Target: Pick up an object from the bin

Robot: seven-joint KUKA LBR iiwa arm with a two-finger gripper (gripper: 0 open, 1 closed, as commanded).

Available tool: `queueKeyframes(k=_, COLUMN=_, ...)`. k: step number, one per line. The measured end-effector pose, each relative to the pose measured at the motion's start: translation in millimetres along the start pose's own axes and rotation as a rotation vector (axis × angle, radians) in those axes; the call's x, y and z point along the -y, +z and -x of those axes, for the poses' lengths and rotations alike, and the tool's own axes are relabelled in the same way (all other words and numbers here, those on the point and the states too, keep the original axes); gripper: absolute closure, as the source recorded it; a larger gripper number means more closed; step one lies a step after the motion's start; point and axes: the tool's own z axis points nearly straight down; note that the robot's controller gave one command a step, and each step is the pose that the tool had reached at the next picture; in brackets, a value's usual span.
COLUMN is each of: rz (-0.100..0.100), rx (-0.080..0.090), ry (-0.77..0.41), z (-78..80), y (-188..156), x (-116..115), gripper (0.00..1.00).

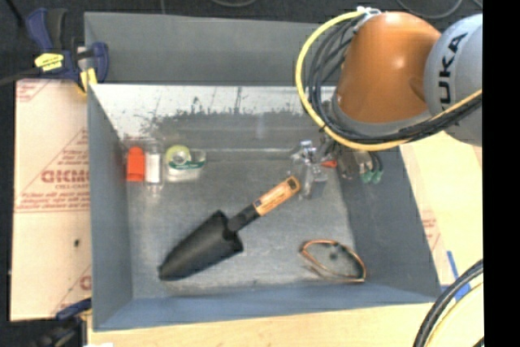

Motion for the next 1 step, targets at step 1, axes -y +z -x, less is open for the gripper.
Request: queueKeyframes(k=1, rz=0.0, rx=-0.002, ry=-0.001, z=-0.5, y=0.7, x=-0.1, gripper=1.0)
